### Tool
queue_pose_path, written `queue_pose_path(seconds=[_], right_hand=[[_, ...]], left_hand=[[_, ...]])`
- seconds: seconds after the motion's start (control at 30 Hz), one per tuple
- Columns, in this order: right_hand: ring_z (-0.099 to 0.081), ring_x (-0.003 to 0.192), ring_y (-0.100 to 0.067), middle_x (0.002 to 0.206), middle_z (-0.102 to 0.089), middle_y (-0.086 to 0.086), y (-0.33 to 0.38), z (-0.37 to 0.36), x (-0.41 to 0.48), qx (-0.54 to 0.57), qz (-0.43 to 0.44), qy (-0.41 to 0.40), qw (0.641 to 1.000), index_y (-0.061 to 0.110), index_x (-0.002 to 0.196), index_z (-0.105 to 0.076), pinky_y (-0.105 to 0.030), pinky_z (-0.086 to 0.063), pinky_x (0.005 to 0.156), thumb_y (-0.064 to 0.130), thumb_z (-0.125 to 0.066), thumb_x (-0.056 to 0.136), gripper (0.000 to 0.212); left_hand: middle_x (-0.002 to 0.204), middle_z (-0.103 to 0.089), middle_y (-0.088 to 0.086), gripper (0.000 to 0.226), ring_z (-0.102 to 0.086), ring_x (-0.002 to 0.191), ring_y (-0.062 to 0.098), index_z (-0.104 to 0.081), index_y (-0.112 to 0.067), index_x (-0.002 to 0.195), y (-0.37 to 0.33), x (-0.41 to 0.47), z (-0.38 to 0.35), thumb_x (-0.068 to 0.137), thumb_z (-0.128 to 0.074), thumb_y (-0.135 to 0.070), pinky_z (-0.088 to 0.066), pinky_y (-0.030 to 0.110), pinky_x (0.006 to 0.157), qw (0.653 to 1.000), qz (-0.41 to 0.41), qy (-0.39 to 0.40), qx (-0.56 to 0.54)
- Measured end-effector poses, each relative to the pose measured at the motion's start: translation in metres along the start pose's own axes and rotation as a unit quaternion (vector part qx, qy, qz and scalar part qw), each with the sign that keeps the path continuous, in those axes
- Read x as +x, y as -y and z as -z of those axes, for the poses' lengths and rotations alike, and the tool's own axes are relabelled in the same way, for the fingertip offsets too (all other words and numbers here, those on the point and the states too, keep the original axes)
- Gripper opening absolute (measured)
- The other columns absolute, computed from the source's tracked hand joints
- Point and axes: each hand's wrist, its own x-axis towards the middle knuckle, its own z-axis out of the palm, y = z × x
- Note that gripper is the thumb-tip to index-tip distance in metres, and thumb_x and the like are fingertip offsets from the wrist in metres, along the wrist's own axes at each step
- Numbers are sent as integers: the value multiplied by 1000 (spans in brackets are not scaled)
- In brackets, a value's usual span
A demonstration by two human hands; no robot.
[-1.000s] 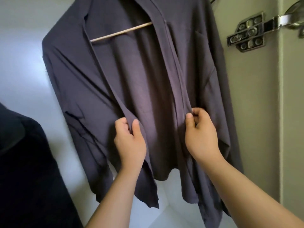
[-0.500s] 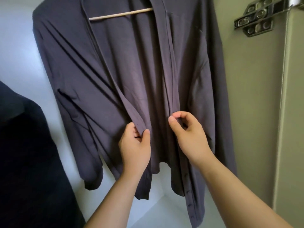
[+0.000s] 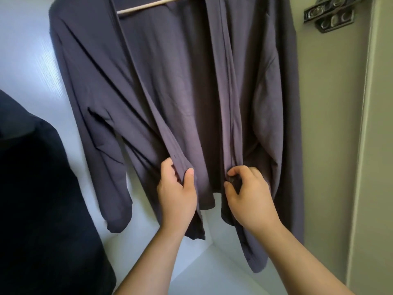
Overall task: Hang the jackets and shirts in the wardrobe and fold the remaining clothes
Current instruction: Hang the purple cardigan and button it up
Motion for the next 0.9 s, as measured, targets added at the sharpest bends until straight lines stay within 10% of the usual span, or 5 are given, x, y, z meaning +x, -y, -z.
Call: queue_pose_path(seconds=[0.13, 0.37, 0.73, 0.9], right_hand=[[-63, 92, -11, 120, -60, 8, 4, 4, -7, 29, -17, -2, 999, 25, 128, -61, -21, -52, 91, 12, -67, 92, 39], [-69, 86, 0, 94, -72, 20, 10, 7, -12, 160, -124, -68, 977, 37, 108, -71, -34, -61, 84, 24, -78, 88, 25], [-64, 84, 0, 94, -68, 18, 30, -10, -12, 89, -126, -64, 986, 25, 105, -76, -19, -56, 87, 22, -72, 93, 13], [-44, 97, -22, 100, -49, 2, 54, -15, -17, -137, -9, -138, 981, 23, 91, -77, -44, -47, 80, 22, -77, 87, 4]], left_hand=[[112, -67, -14, 48, -66, 104, 6, -48, -25, 134, -3, 5, 4, 93, -72, -21, -51, 23, 90, 999, 1, 6, -41], [83, -63, -33, 28, -55, 79, -21, -57, -21, 116, -20, 31, 13, 103, -47, -43, -35, -3, 67, 994, -42, -93, -36], [76, -65, -7, 9, -55, 72, 7, -46, -26, 108, -14, 29, 28, 106, -49, -34, -37, 5, 64, 992, -8, -116, -55], [92, -64, -5, 17, -56, 79, 11, -61, -16, 109, -11, 31, 38, 105, -50, -29, -38, 17, 72, 992, -42, -120, -28]])
